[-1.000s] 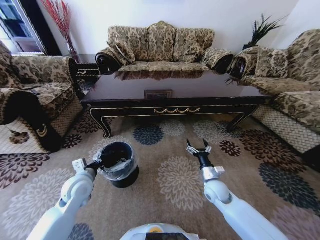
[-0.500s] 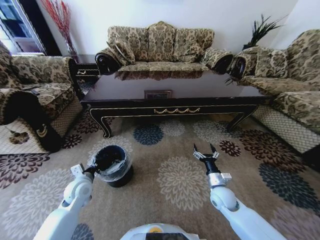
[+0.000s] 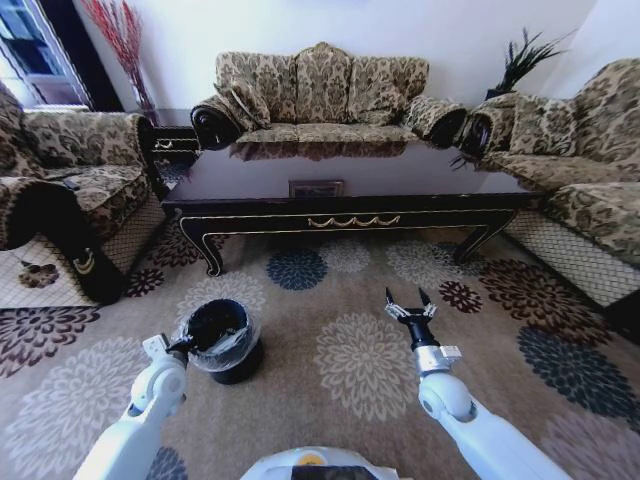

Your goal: Move to the front of the table and pick up the trash from the floor, then place it into the trash bin.

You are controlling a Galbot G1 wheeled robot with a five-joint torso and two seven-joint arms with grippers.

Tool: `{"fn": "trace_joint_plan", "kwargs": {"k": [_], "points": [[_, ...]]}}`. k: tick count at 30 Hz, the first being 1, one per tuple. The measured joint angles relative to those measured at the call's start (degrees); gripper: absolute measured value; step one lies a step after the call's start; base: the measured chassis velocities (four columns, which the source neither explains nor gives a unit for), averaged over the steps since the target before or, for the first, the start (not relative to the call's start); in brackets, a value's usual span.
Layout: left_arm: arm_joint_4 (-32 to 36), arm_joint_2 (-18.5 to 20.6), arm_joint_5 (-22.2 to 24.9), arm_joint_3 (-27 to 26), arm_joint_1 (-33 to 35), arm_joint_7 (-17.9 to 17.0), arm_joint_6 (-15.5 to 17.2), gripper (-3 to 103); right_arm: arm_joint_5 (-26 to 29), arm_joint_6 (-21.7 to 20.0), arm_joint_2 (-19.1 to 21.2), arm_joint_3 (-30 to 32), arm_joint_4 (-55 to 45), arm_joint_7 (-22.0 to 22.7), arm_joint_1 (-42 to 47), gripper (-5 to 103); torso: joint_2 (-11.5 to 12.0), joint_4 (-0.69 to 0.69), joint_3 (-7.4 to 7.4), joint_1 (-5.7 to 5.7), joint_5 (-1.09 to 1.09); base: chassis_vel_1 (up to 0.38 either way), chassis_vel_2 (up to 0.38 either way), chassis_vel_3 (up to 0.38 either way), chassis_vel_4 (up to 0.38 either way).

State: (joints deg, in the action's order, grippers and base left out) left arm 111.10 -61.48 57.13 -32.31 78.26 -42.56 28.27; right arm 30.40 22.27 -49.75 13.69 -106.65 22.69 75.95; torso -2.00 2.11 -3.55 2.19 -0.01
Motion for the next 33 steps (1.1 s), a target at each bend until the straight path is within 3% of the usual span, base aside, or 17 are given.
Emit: {"fn": "trace_joint_plan", "kwargs": {"k": [10,12,15,17,18,20,22,23,26,27,29,33], "points": [[0.2,0.2,1.2,-0.1,0.3,-3.0,1.5,1,-0.3,0.2,-0.2,0.0,0.1,-0.1,0.3,100,0.0,0.01,0.00,0.00,0.01,0.000,0.000,0.000,0.000],[0.3,0.3,1.0,-0.4,0.6,-3.2,1.5,4,-0.4,0.2,-0.3,0.0,0.1,-0.1,0.4,100,0.0,0.01,0.00,0.00,0.01,0.000,0.000,0.000,0.000],[1.4,0.4,0.5,-1.3,1.5,-3.3,1.6,20,-0.4,0.3,-0.4,0.2,0.1,-0.2,0.5,100,0.0,0.00,0.00,0.00,0.01,0.000,0.000,0.000,0.000],[2.0,0.5,0.4,-1.6,1.8,-3.4,1.7,20,-0.4,0.3,-0.4,0.3,0.1,-0.2,0.5,100,0.0,0.00,0.00,0.00,0.01,0.000,0.000,0.000,0.000],[3.3,0.7,0.2,-2.3,2.2,-3.6,1.8,31,-0.4,0.3,-0.4,0.4,0.1,-0.2,0.6,100,0.0,0.00,0.00,0.00,0.01,0.000,0.000,0.000,0.000],[4.1,0.9,0.0,-2.6,2.5,-3.8,1.9,31,-0.4,0.3,-0.5,0.5,0.0,-0.2,0.6,100,0.0,0.00,0.00,0.00,0.00,0.000,0.000,0.000,0.000],[7.5,1.3,-0.1,-3.6,3.5,-5.4,2.6,42,-0.2,0.3,-0.8,0.8,0.0,-0.1,0.8,100,0.0,-0.01,0.00,0.00,0.03,0.000,0.000,0.000,0.000],[7.5,1.3,-0.1,-3.6,3.5,-5.4,2.6,42,-0.2,0.3,-0.8,0.8,0.0,-0.1,0.8,100,0.0,-0.01,0.00,0.00,0.03,0.000,0.000,0.000,0.000],[12.9,1.8,2.3,-4.6,5.0,-9.3,5.2,58,-0.1,0.1,-1.1,1.5,-0.2,0.5,1.2,100,0.0,-0.01,0.00,0.00,0.01,0.000,0.000,0.000,0.000],[12.9,1.8,2.3,-4.6,5.0,-9.3,5.2,58,-0.1,0.1,-1.1,1.5,-0.2,0.5,1.2,100,0.0,-0.01,0.00,0.00,0.01,0.000,0.000,0.000,0.000],[17.1,2.1,3.4,-5.6,6.1,-12.8,6.8,70,0.2,-0.2,-1.2,2.2,-0.3,0.8,1.5,100,0.0,0.00,0.00,0.00,0.02,0.000,0.000,0.000,0.000],[20.6,2.3,0.6,-7.9,7.6,-13.1,6.4,80,0.8,-0.8,-1.7,3.6,-0.6,1.4,2.0,100,0.0,-0.01,0.00,0.00,0.01,0.000,0.000,0.000,0.000]]}}
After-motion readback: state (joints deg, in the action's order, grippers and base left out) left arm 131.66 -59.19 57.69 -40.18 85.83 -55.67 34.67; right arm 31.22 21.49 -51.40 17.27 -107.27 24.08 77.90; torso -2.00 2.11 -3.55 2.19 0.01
